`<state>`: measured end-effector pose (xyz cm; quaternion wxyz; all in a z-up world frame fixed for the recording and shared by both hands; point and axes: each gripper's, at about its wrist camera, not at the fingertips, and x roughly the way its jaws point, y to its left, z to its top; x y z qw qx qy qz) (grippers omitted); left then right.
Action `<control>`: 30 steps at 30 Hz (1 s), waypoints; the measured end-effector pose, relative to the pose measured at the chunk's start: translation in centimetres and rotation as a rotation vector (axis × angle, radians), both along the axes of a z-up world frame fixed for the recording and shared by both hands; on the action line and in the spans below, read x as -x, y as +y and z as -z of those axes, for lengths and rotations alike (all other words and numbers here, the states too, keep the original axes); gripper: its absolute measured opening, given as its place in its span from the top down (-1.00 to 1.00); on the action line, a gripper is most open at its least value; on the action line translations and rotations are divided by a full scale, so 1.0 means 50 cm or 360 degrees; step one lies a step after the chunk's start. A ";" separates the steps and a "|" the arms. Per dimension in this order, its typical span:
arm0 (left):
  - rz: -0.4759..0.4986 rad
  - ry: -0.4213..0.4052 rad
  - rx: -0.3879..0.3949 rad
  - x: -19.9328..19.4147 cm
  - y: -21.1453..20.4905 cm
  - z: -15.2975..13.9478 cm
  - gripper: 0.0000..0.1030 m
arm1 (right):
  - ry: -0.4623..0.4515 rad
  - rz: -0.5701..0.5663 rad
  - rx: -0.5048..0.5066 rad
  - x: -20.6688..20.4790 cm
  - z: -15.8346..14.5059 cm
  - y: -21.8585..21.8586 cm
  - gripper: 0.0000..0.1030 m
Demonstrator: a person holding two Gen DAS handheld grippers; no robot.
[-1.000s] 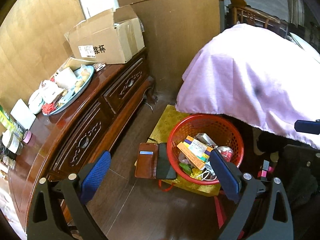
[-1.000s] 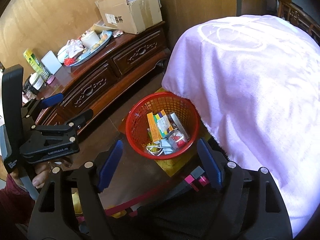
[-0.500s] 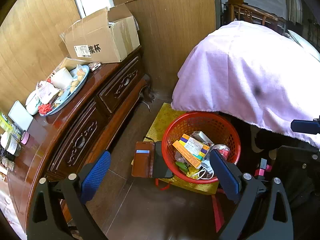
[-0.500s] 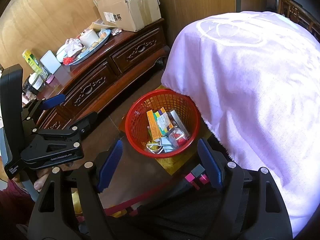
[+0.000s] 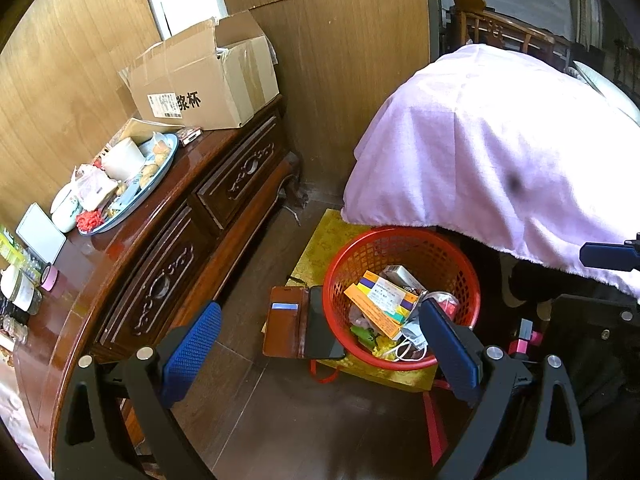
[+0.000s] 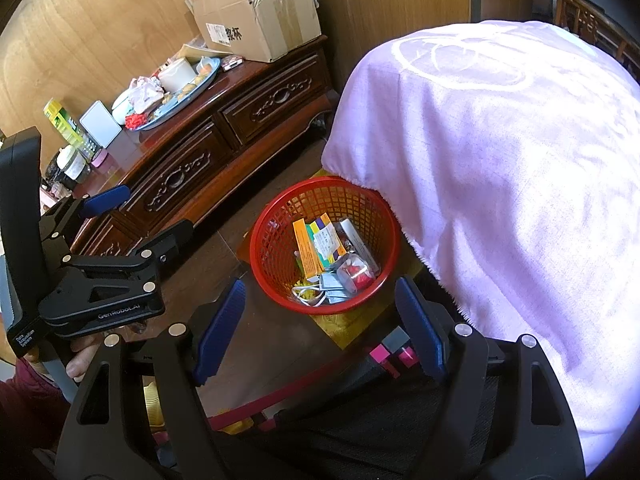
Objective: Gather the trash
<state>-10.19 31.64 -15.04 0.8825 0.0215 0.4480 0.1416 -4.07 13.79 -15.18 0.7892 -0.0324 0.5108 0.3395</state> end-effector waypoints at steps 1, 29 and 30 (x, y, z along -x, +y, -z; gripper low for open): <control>0.0000 0.0002 0.0000 0.000 0.000 0.000 -0.89 | 0.0001 0.0000 0.0000 0.000 0.000 0.000 -0.46; -0.0002 0.0027 0.0012 -0.004 0.003 0.006 -0.89 | 0.0003 0.0000 -0.0001 0.000 0.000 0.000 -0.46; -0.0002 0.0027 0.0012 -0.004 0.002 0.006 -0.89 | 0.0003 0.0001 -0.0001 -0.001 0.000 0.000 -0.46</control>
